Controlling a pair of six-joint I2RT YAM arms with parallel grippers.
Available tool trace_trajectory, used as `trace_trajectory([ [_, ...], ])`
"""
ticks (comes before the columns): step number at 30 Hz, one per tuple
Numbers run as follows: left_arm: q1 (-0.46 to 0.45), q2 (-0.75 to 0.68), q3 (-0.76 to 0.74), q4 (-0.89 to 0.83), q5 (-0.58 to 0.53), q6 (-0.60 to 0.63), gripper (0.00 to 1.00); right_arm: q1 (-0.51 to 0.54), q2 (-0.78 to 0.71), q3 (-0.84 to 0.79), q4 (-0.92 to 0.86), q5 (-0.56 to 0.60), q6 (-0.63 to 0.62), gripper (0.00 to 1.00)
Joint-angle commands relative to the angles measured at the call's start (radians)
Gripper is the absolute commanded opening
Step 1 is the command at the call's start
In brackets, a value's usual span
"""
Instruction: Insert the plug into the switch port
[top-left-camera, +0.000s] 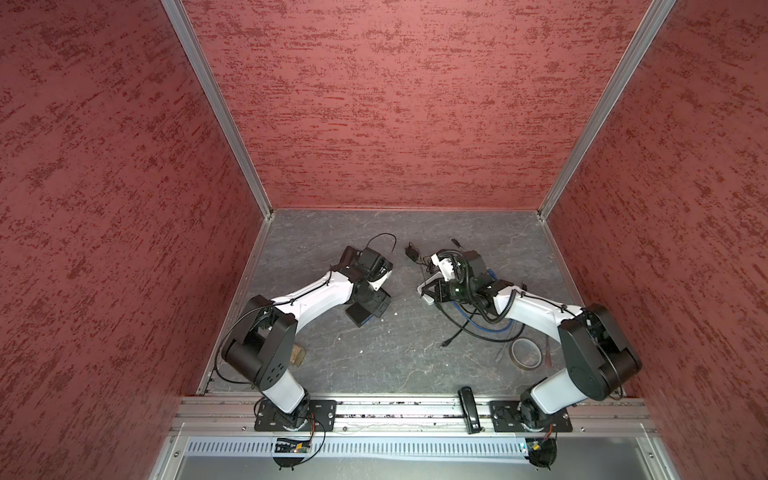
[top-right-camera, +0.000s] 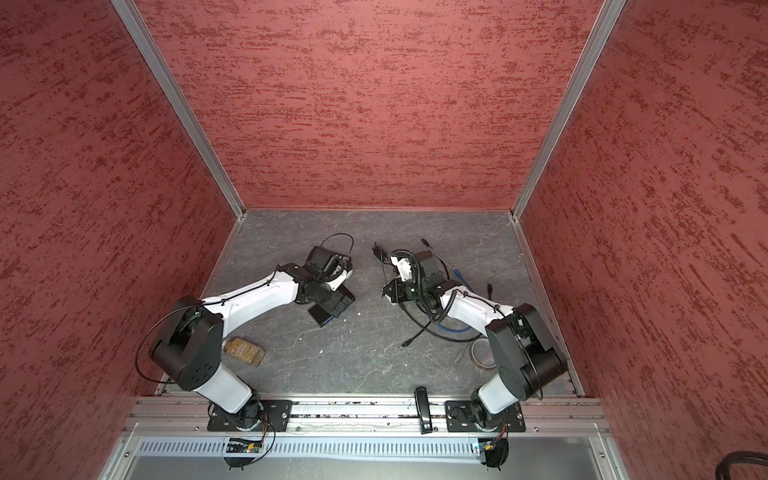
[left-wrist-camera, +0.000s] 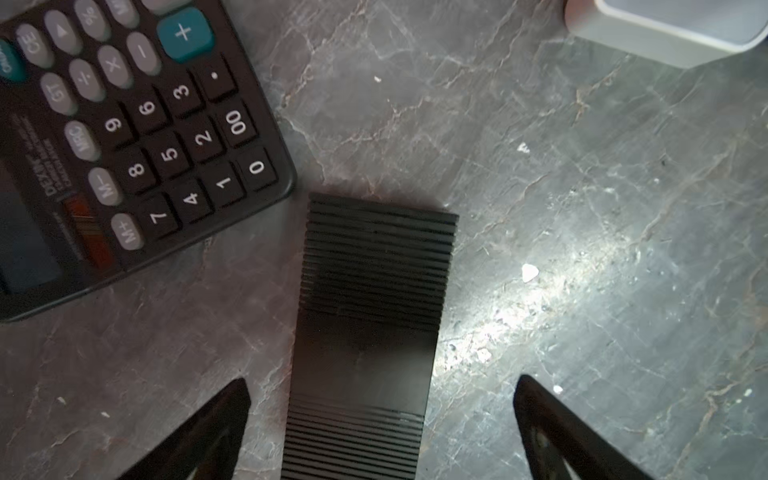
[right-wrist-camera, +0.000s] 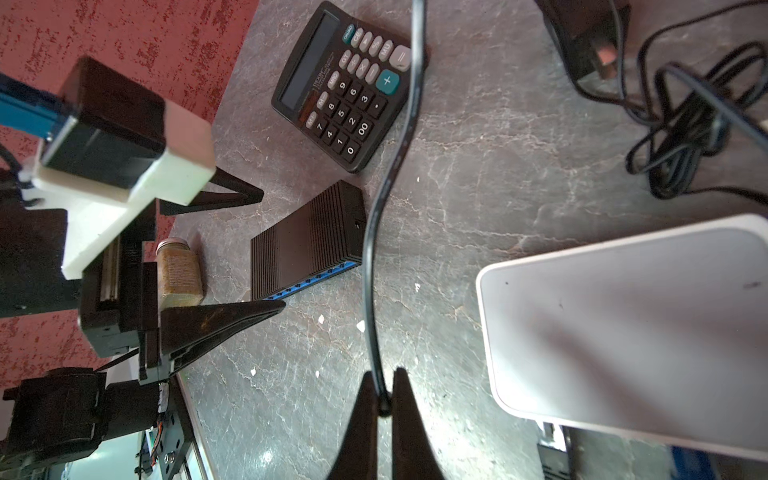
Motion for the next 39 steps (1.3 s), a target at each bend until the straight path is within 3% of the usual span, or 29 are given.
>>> trace_trajectory([
  [1,0.002,0.038,0.028,-0.056,-0.009,0.041,1.0,-0.006,-0.005,0.033,-0.002,-0.002,-0.01,0.0],
  [9,0.018,0.154,0.07,-0.072,-0.085,0.022,1.0,-0.007,-0.008,0.032,0.008,-0.007,-0.004,0.0],
  [21,0.031,0.236,0.102,-0.036,-0.032,0.044,0.98,-0.006,-0.015,0.018,0.015,-0.001,-0.003,0.0],
  [24,0.031,0.256,0.106,-0.045,-0.027,0.044,0.91,-0.007,-0.015,0.016,0.016,0.001,-0.002,0.0],
  [33,0.03,0.209,0.042,0.05,-0.043,0.03,0.53,-0.006,-0.023,-0.001,0.057,0.0,0.019,0.0],
  [39,-0.008,0.114,-0.037,0.182,-0.024,0.063,0.46,-0.01,-0.022,-0.023,0.112,-0.021,0.037,0.0],
])
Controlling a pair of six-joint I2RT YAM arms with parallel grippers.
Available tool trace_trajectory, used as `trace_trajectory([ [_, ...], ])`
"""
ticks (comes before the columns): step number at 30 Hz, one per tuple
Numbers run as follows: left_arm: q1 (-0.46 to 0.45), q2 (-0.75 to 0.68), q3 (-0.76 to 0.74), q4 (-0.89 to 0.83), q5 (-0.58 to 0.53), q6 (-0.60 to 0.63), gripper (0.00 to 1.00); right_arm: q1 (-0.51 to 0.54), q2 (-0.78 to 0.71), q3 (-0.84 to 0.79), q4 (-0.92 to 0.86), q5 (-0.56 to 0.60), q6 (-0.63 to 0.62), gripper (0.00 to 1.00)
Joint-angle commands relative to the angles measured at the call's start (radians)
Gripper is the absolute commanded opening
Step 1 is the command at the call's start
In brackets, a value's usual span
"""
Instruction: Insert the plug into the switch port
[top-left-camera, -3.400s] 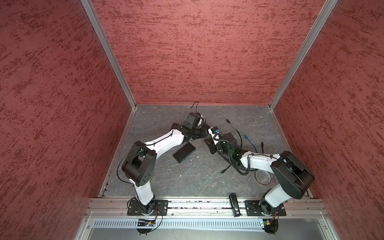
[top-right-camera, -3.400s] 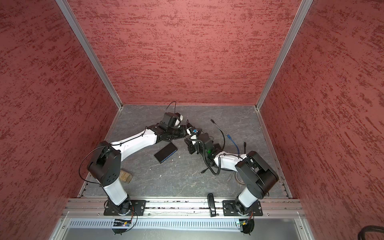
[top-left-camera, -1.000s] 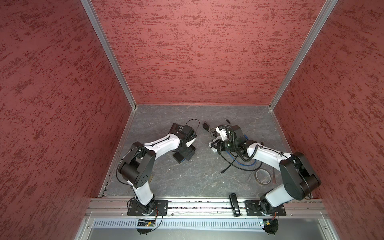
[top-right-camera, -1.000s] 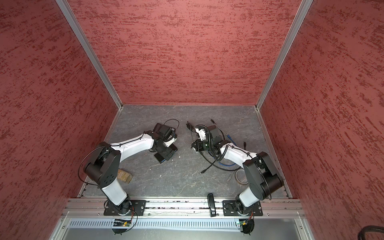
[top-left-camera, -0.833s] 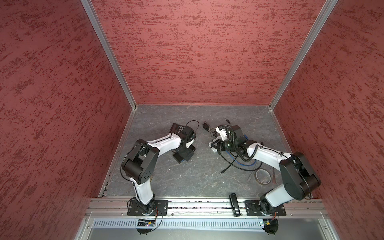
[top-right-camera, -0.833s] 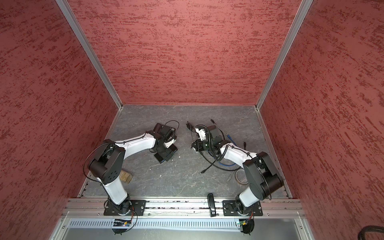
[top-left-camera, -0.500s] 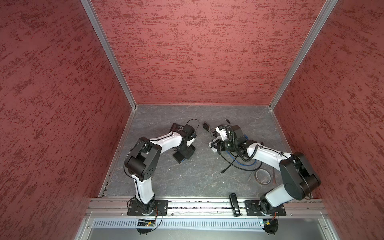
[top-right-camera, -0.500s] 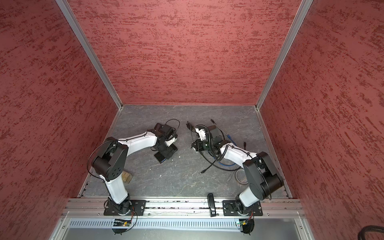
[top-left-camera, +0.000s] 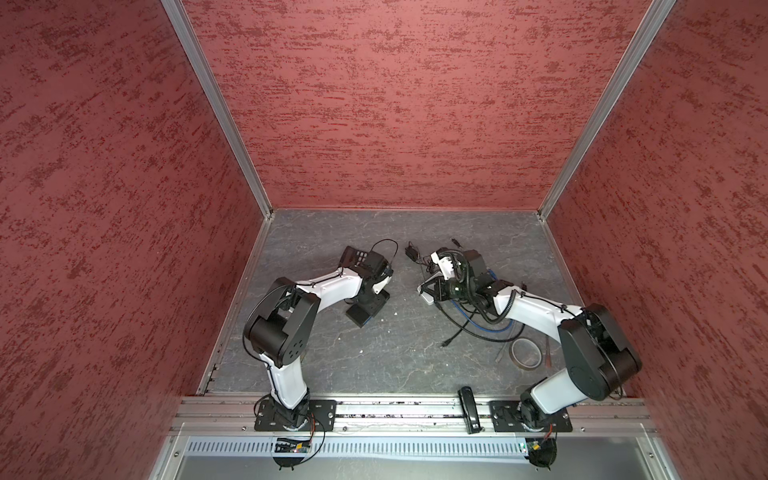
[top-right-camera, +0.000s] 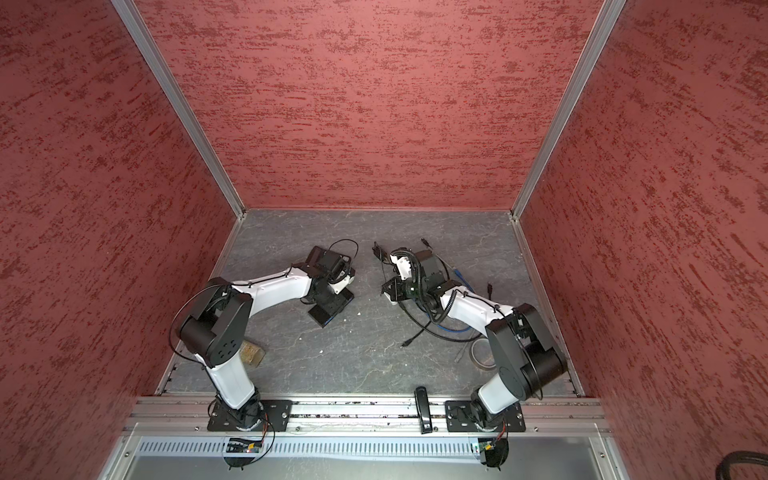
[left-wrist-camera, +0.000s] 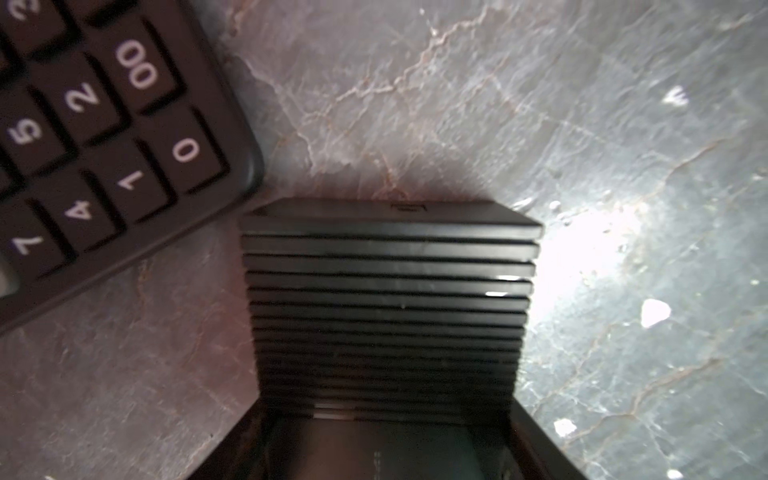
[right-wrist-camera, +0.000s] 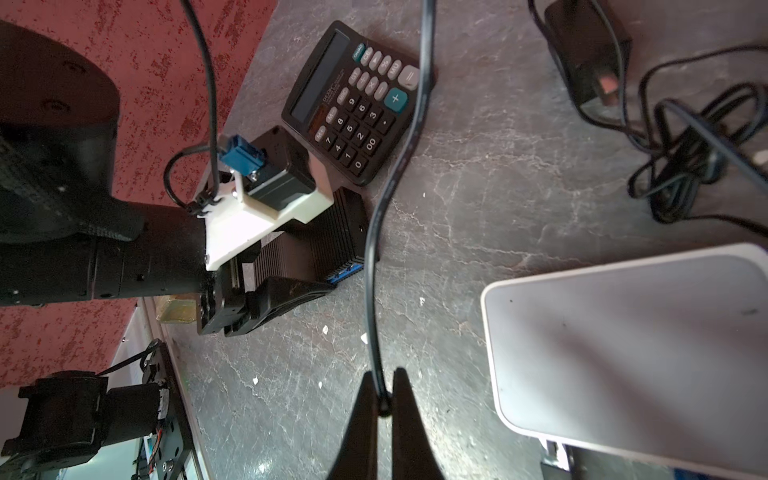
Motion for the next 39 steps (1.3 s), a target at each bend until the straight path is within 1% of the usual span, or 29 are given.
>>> trace_trajectory([
  [1,-0.036,-0.063,-0.054,0.129,0.008,0.038,0.46,-0.012,-0.021,-0.023,0.07,-0.028,0.028,0.0],
  [8,-0.101,-0.212,-0.2,0.335,0.029,0.108,0.45,-0.036,-0.051,-0.069,0.157,-0.097,0.067,0.0],
  [12,-0.107,-0.311,-0.291,0.461,0.079,0.115,0.45,-0.062,-0.093,-0.115,0.22,-0.141,0.107,0.0],
  [17,-0.144,-0.453,-0.425,0.654,0.133,0.143,0.45,-0.076,-0.154,-0.144,0.257,-0.176,0.134,0.0],
  [20,-0.165,-0.515,-0.489,0.762,0.172,0.123,0.45,-0.08,-0.169,-0.145,0.272,-0.198,0.147,0.0],
  [22,-0.181,-0.529,-0.513,0.802,0.178,0.108,0.45,-0.08,-0.174,-0.144,0.284,-0.212,0.155,0.0],
  [27,-0.259,-0.515,-0.567,0.891,0.138,0.103,0.45,-0.082,-0.189,-0.138,0.288,-0.242,0.158,0.0],
  [32,-0.324,-0.502,-0.673,1.119,0.118,0.104,0.45,-0.082,-0.213,-0.141,0.275,-0.274,0.134,0.0],
  [36,-0.336,-0.48,-0.725,1.261,0.112,0.1,0.45,-0.082,-0.235,-0.155,0.262,-0.291,0.119,0.0],
  [39,-0.337,-0.457,-0.737,1.305,0.102,0.102,0.45,-0.083,-0.252,-0.178,0.267,-0.315,0.116,0.0],
])
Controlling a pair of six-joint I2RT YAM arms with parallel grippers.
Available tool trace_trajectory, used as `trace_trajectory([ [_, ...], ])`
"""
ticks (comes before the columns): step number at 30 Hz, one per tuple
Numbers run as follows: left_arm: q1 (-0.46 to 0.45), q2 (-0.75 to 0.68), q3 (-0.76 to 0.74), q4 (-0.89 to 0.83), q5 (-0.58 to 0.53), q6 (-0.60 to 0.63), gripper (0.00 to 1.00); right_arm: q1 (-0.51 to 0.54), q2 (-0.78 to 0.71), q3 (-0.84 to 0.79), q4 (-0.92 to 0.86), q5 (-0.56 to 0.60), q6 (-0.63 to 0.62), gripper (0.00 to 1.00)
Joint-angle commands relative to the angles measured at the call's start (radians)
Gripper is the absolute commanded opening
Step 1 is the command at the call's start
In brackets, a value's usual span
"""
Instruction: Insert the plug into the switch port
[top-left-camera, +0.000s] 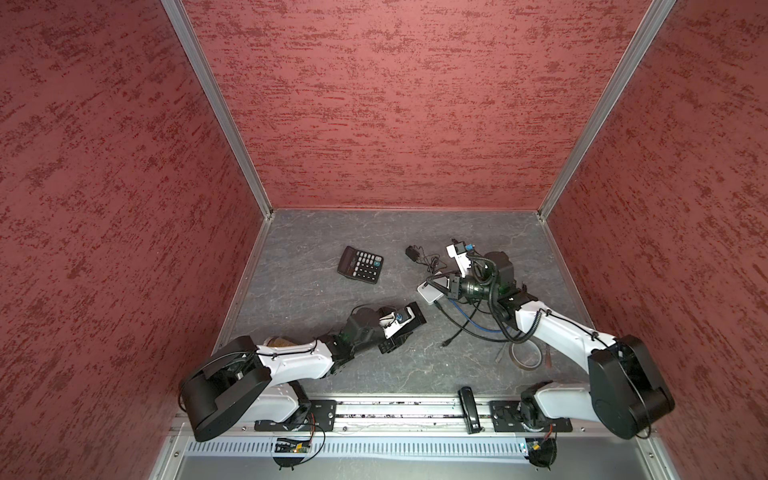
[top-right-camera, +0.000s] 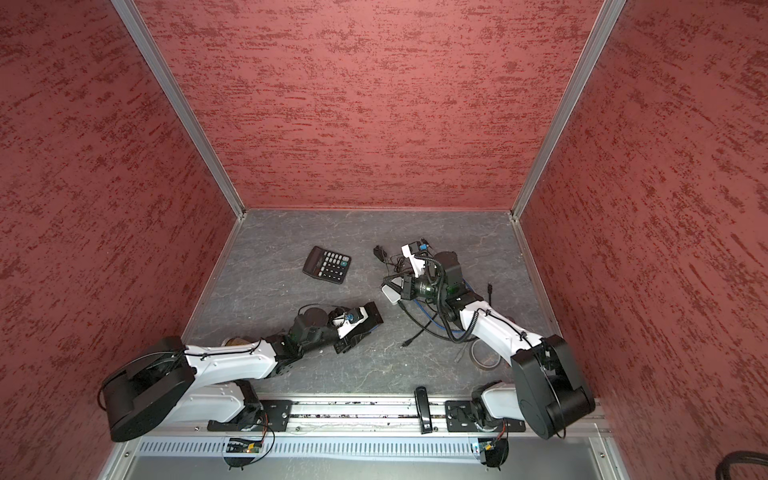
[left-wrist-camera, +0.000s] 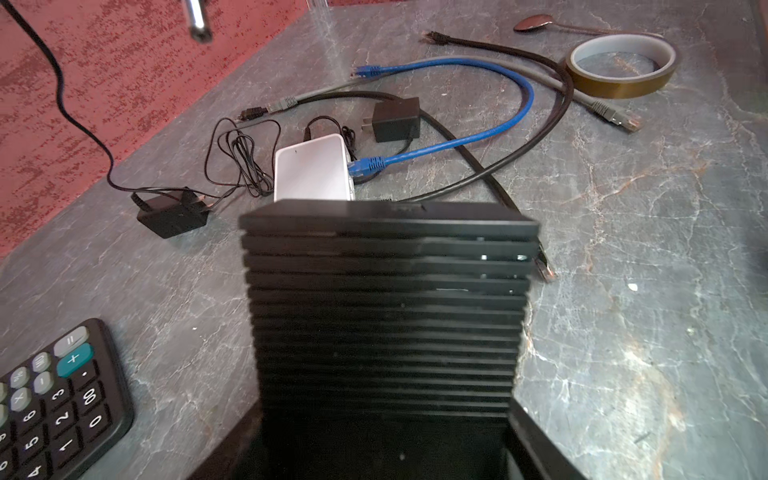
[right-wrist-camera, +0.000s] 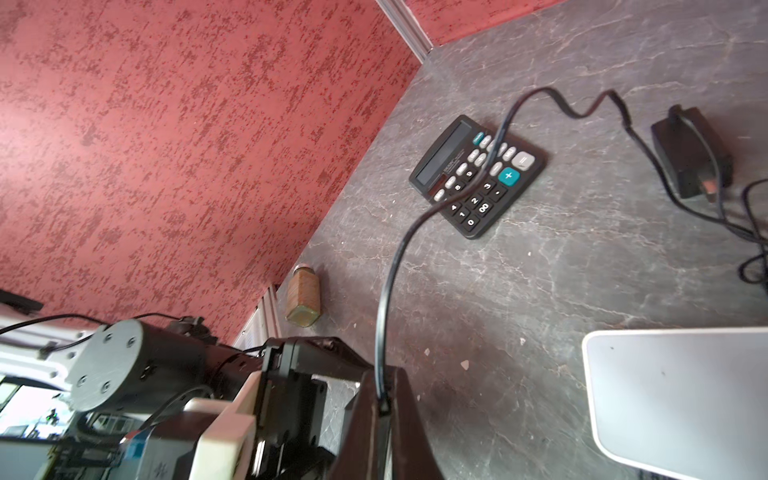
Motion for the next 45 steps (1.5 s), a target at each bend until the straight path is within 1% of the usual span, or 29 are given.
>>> trace_trajectory([
  [1,-0.004,0.018,-0.005,0.191,-0.021,-0.007,0.44,-0.004,-0.032,-0.034,0.021,-0.06,-0.014,0.0],
  [4,-0.012,0.038,-0.03,0.278,-0.065,-0.003,0.38,-0.004,-0.058,-0.067,0.028,-0.074,-0.014,0.0],
  [9,-0.013,0.062,-0.014,0.271,-0.078,0.002,0.38,-0.004,-0.133,-0.122,0.042,-0.061,-0.017,0.0],
  [15,-0.015,0.08,0.0,0.275,-0.075,-0.004,0.38,-0.003,-0.179,-0.132,0.013,-0.046,-0.029,0.0],
  [35,-0.036,0.14,0.053,0.285,-0.062,-0.009,0.37,0.064,-0.163,-0.168,0.021,0.034,-0.035,0.0],
  [45,-0.038,0.135,0.056,0.305,-0.047,-0.016,0.37,0.079,-0.156,-0.163,-0.014,0.111,-0.06,0.0],
])
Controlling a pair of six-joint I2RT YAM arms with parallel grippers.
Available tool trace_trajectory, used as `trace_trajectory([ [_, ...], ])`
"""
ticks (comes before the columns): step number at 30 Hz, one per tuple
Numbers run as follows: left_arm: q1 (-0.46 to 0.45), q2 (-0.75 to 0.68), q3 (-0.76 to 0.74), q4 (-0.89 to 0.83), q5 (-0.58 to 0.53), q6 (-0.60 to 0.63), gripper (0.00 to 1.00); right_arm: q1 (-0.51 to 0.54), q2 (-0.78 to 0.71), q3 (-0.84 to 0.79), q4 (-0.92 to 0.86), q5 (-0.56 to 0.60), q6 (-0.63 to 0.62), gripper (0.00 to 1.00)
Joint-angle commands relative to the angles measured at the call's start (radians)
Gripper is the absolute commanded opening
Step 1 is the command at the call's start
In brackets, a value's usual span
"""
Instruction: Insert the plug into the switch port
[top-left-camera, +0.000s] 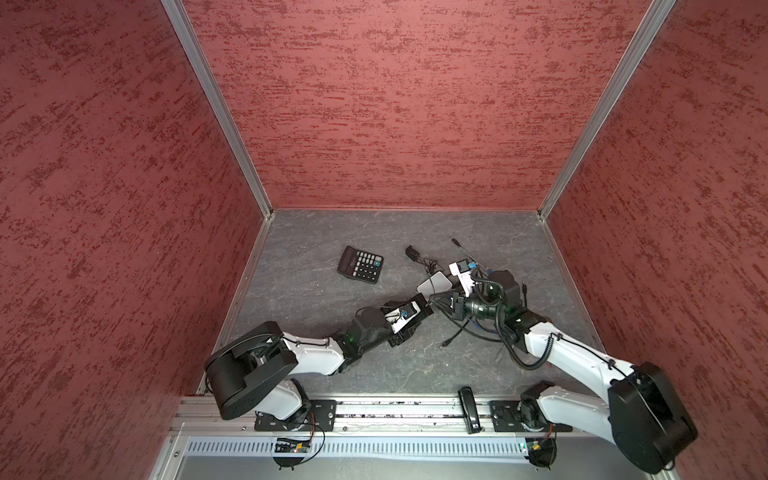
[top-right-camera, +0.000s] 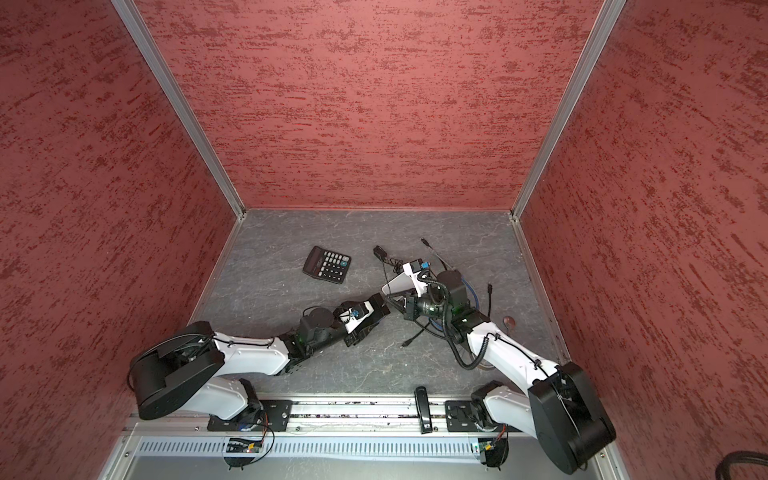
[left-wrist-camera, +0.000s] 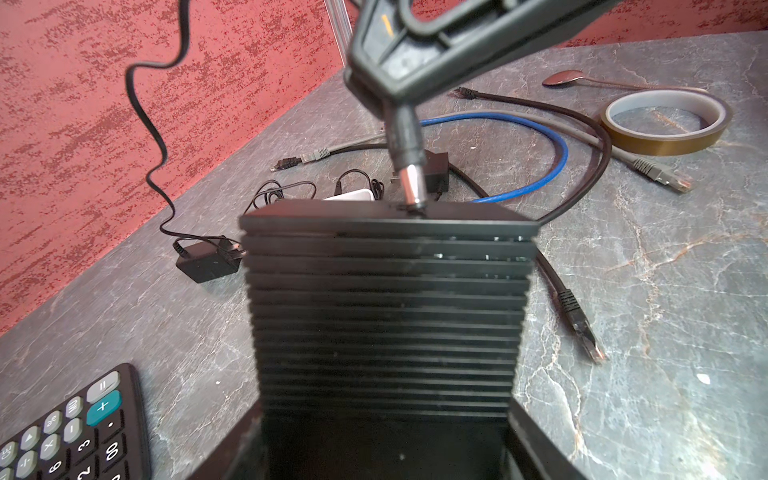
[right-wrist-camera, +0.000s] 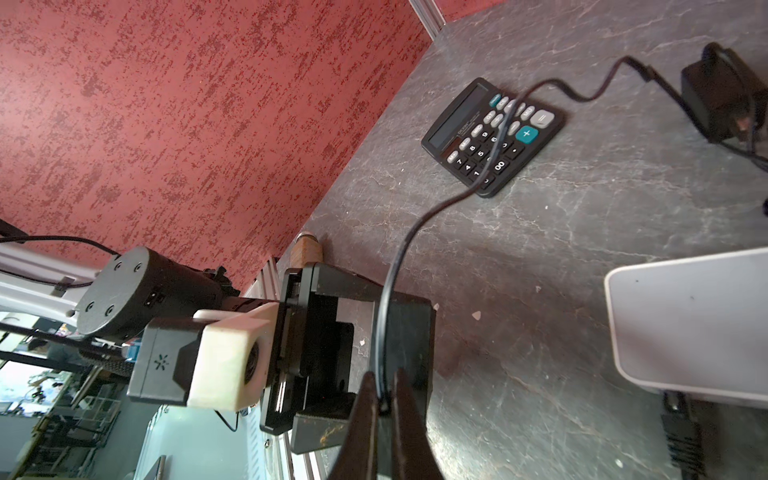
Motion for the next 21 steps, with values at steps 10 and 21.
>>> trace_trajectory([
  [10,-0.003,-0.022,0.036,0.113,0.027,-0.061,0.36,0.027,0.005,0.003,-0.022,0.078,-0.03,0.0],
  [21,-0.009,-0.051,0.152,0.009,0.077,-0.146,0.31,0.066,0.016,0.03,-0.111,0.165,-0.076,0.0],
])
